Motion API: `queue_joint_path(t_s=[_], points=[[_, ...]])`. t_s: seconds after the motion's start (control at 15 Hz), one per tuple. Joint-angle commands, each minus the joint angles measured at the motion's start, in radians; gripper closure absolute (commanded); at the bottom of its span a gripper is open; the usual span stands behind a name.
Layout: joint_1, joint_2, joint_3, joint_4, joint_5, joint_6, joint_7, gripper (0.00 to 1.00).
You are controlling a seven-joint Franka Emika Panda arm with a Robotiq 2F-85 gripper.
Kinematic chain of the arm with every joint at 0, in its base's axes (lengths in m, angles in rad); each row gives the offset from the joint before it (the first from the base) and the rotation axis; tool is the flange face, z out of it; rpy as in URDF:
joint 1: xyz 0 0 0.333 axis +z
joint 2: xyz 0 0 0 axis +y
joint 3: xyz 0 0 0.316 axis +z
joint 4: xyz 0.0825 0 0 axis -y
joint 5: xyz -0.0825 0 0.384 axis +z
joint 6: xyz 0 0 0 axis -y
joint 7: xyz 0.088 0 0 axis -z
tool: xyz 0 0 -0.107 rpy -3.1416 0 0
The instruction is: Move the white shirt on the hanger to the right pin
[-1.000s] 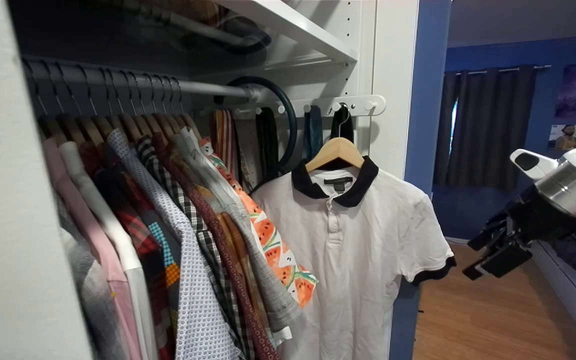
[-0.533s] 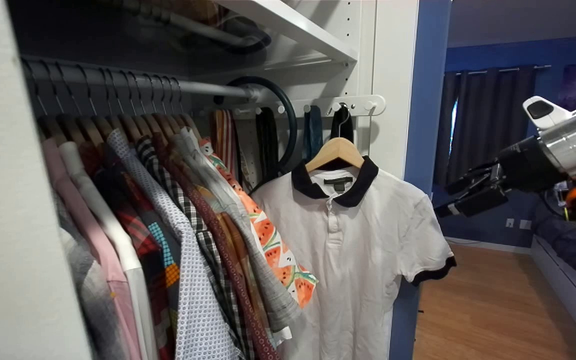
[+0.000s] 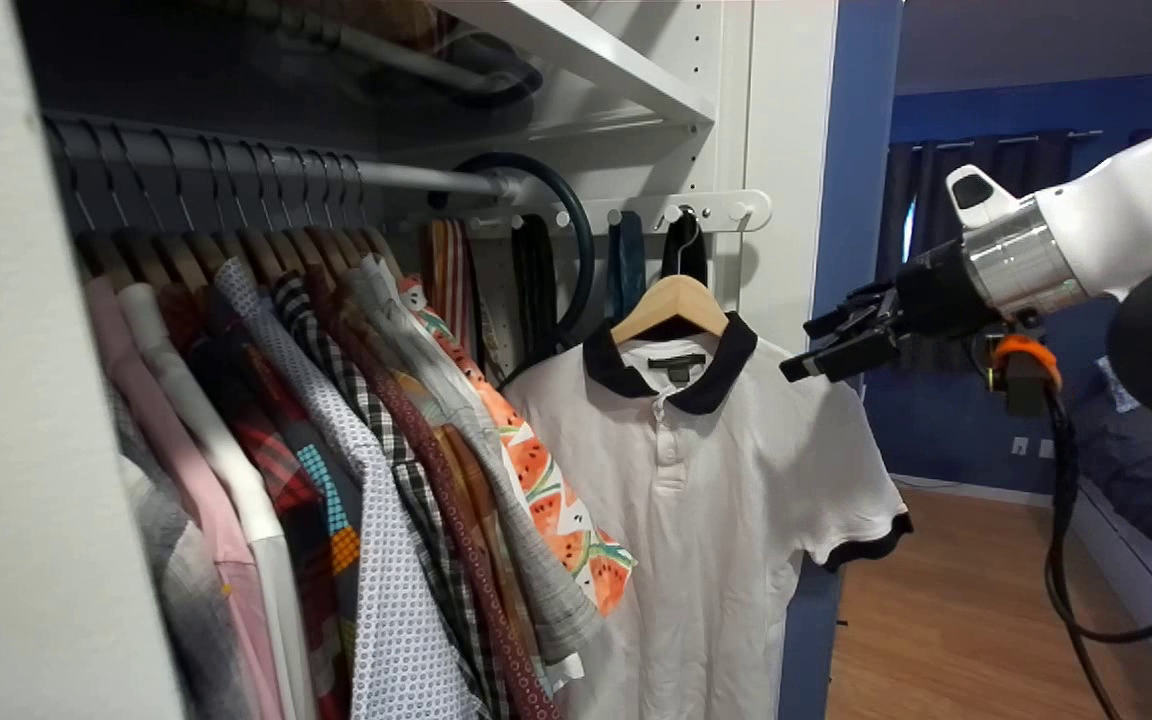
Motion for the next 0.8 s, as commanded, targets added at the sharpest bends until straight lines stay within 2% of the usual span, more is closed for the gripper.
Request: queue_joint_path(t_s=[0.0,0.4,0.47,0.53,0.73], points=[[0.042,0.11,-0.051,0.104,0.018,0.029,-0.091,0.0],[0.07,0.206,-0.104,0.191,0.061,-0.022,-0.206,0.0],[0.076,0.211,-0.108,0.195,0.077,-0.039,-0.226,0.07],[0.077,0.212,-0.105,0.2,0.085,-0.054,-0.236,0.26],[0.072,0.215,-0.105,0.215,0.124,-0.097,-0.275,0.47]])
